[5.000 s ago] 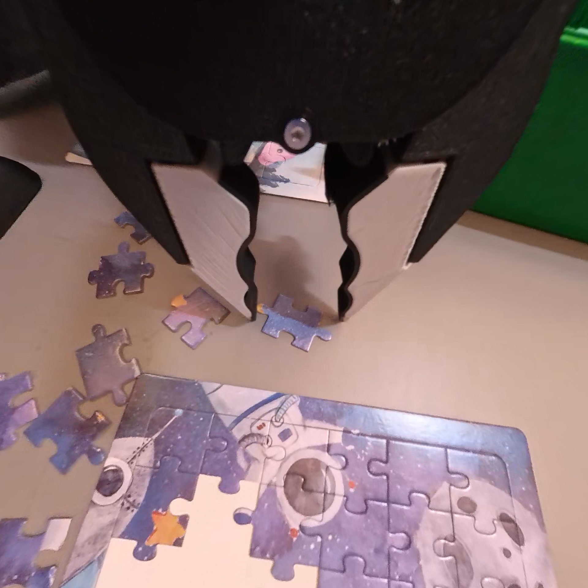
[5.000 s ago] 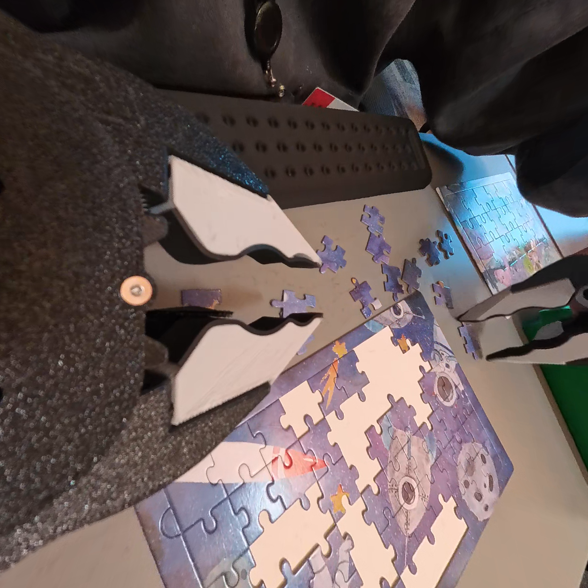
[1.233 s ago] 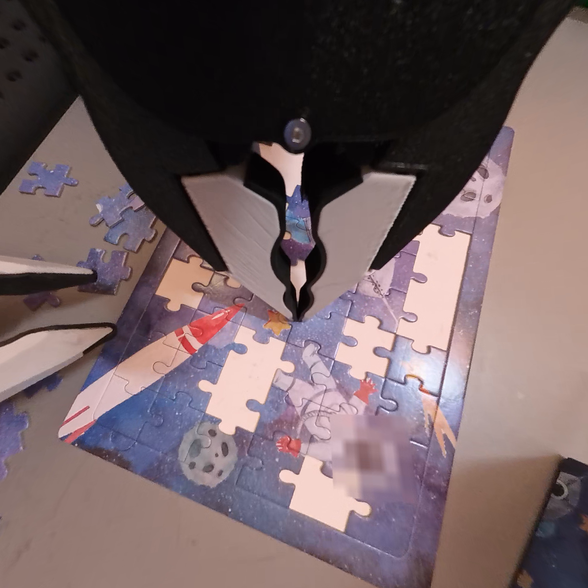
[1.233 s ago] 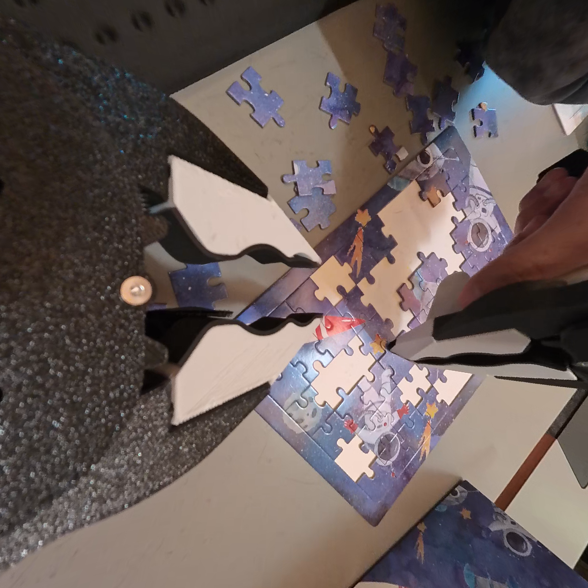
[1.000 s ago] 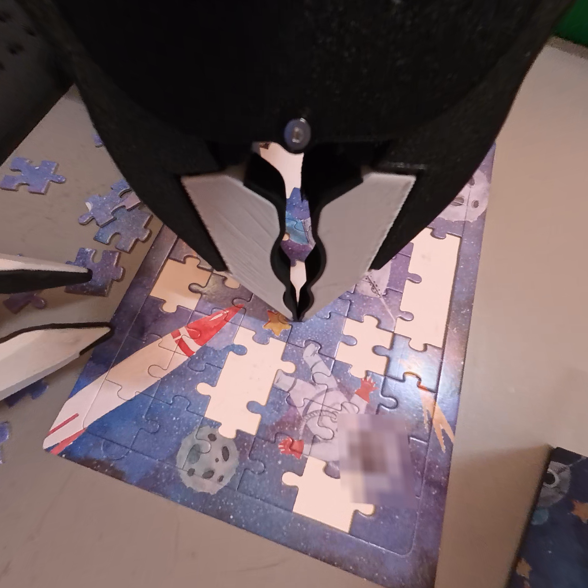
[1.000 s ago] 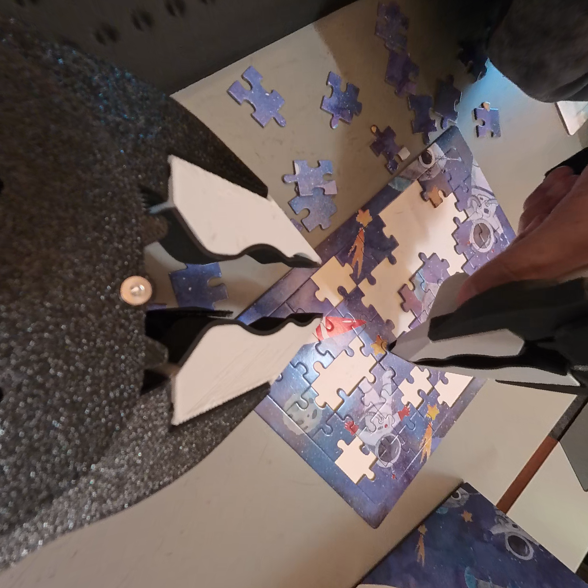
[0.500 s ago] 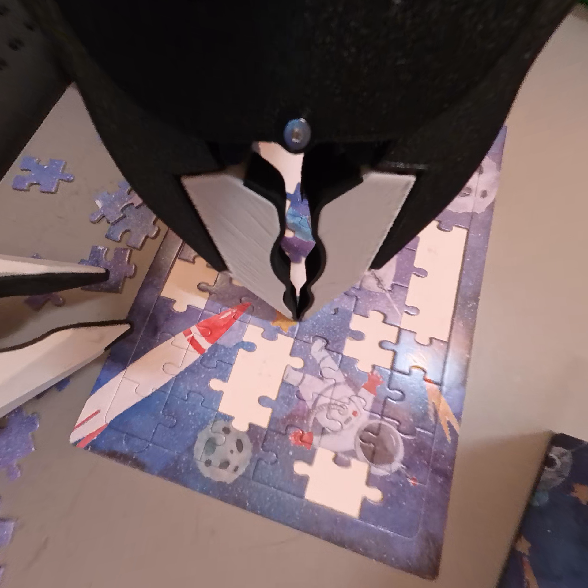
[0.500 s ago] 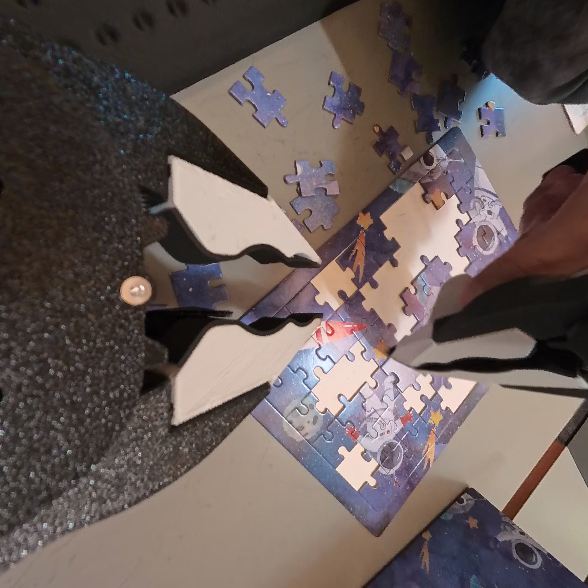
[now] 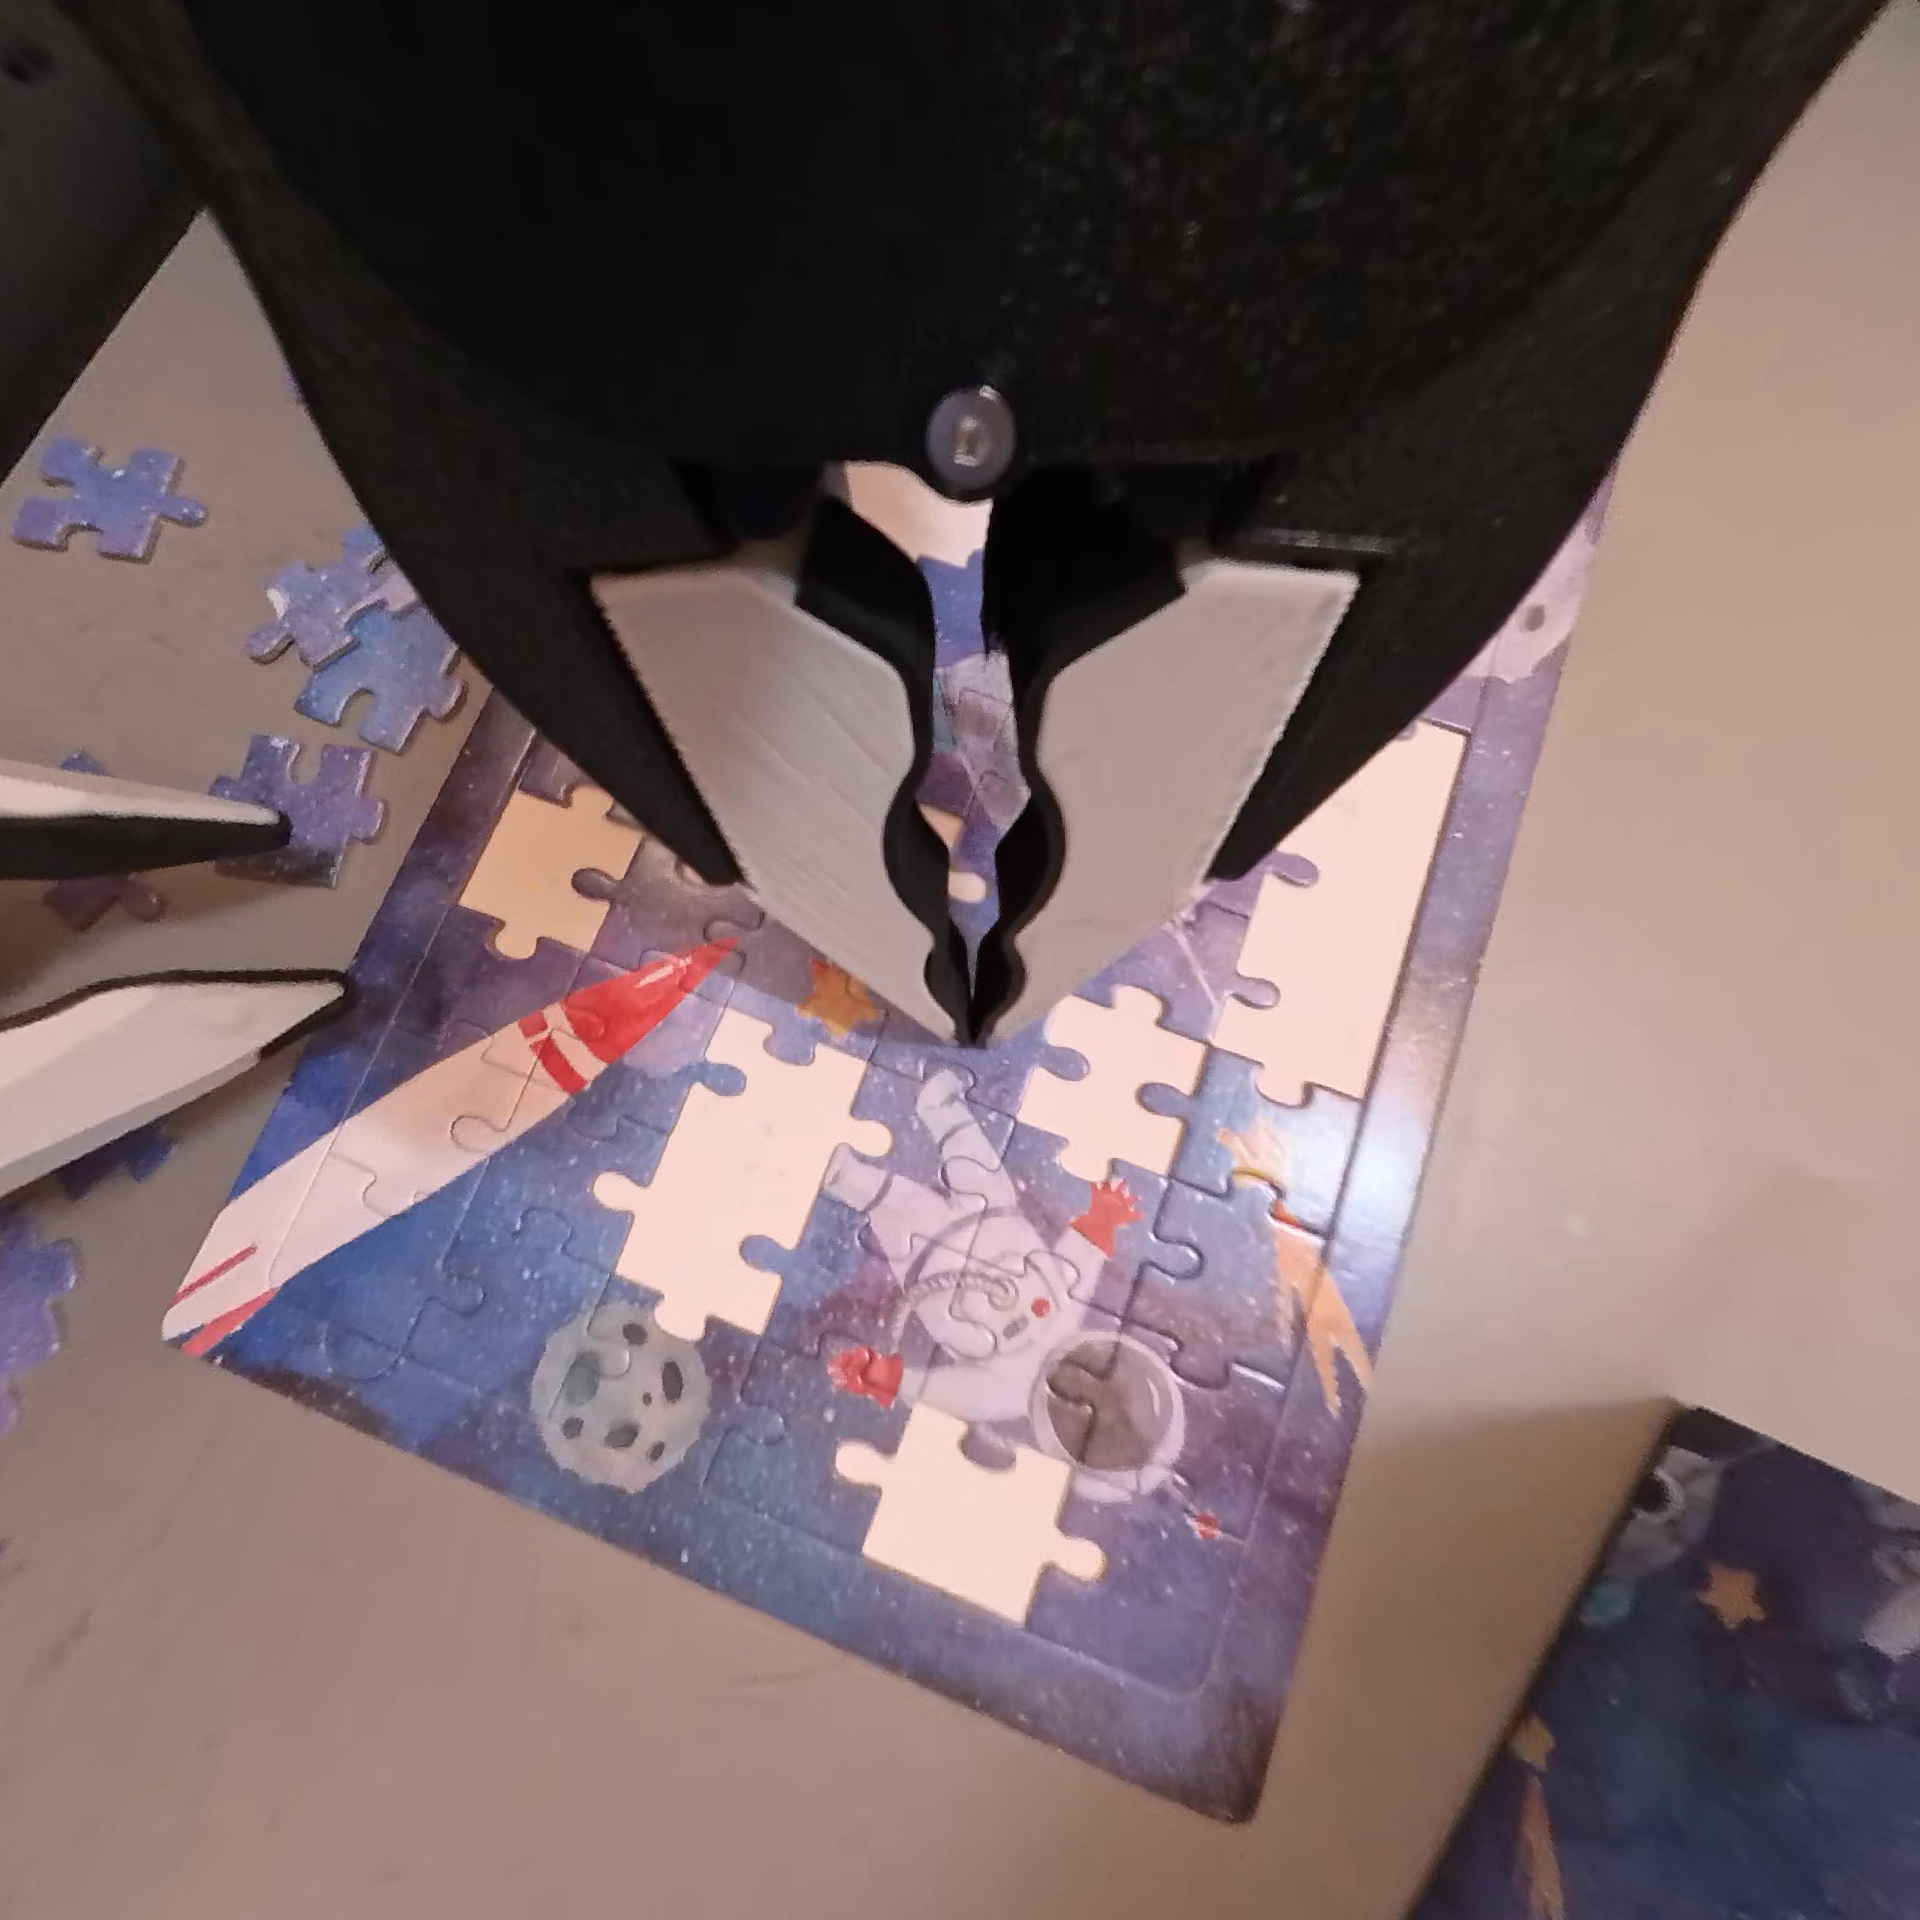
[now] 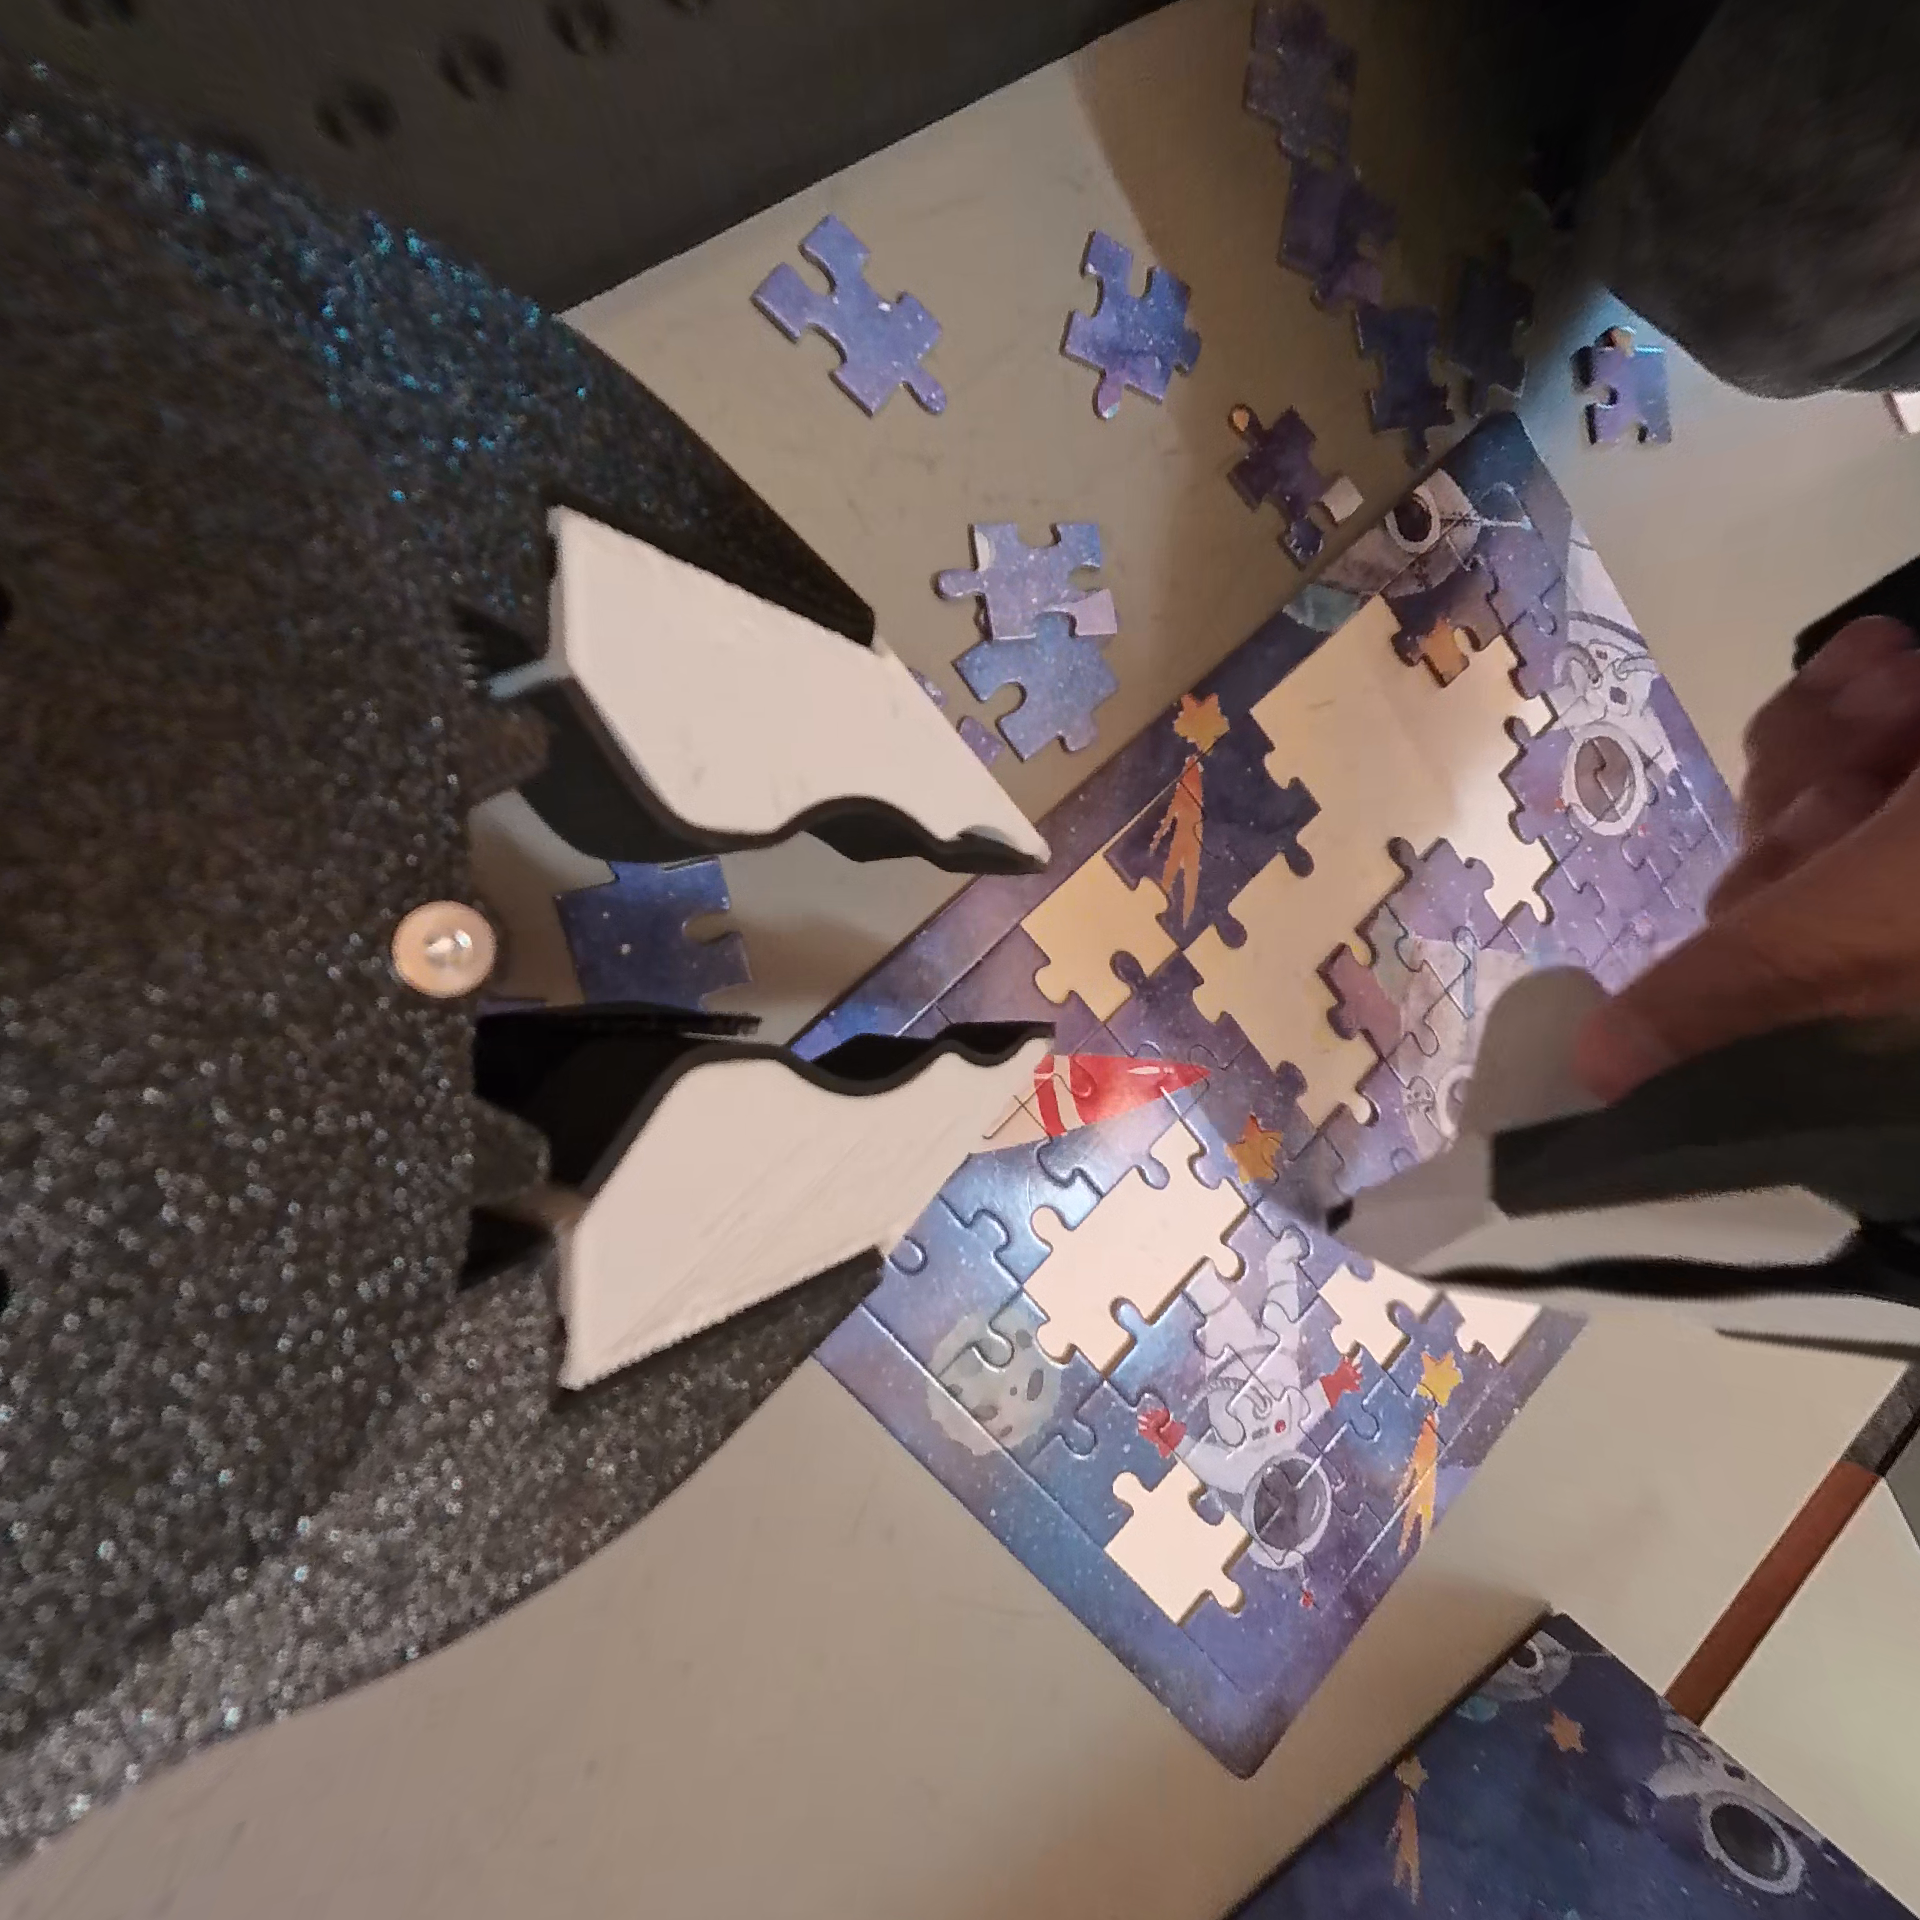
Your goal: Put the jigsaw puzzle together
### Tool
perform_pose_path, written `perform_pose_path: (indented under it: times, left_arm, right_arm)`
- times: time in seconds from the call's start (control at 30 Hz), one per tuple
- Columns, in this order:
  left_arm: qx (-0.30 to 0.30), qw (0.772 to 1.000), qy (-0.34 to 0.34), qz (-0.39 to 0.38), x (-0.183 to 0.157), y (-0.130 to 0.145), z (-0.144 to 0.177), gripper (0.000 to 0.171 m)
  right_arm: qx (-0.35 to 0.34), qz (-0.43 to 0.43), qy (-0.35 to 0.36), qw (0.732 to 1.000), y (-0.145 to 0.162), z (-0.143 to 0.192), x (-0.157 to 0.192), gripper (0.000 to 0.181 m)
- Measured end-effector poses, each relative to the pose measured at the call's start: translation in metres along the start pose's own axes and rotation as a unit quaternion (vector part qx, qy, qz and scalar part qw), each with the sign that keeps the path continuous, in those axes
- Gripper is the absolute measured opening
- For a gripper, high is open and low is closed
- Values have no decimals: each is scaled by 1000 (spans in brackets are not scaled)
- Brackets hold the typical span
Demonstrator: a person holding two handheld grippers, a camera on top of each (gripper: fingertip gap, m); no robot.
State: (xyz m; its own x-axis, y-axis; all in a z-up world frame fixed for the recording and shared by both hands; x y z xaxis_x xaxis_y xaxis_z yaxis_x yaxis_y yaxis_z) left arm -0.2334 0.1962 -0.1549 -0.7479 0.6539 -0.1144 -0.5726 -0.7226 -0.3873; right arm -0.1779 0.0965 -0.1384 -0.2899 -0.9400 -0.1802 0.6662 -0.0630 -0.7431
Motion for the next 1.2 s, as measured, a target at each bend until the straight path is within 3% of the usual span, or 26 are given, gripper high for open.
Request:
perform_pose_path:
  times: [0.3, 0.53, 0.6, 0.67, 0.77, 0.97, 1.2]
  left_arm:
    - [-4, 1000, 7, -5, 4, 3, -8, 0]
    - [-18, 1000, 22, 1, -1, 4, 13, 0]
    - [5, 1000, 22, -6, -1, 17, 2, 0]
    - [-17, 999, 29, -2, -3, 17, -3, 0]
    - [-2, 1000, 26, -4, -2, 19, -3, 0]
    - [-63, 997, 32, 37, 12, -11, 21, 0]
    - [-32, 997, 57, 29, 6, 11, -4, 0]
  right_arm:
    - [0, -2, -1, 1000, 1, 0, 0, 28]
    - [1, -5, -2, 1000, 2, 0, -1, 28]
    - [2, -5, -4, 1000, 2, -2, -1, 28]
    - [5, -3, -4, 1000, 3, -2, 0, 28]
    - [6, -4, -4, 1000, 4, -3, -1, 28]
    - [7, -5, -4, 1000, 5, -3, -2, 28]
    - [10, -3, -4, 1000, 5, -3, -1, 28]
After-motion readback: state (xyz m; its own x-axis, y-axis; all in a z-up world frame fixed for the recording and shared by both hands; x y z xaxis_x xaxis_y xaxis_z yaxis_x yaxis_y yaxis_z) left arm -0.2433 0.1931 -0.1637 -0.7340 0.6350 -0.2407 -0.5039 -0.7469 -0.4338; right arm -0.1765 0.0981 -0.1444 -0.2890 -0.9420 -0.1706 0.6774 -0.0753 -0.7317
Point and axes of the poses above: each gripper's, where its closed fingertips meet, z back along the fingers, y out of its underside, x = y × z across the jaws, the point moved 1 cm from there along z, back along the fingers, and after that the axes turned 13 degrees about z, right-handed, at the moved point
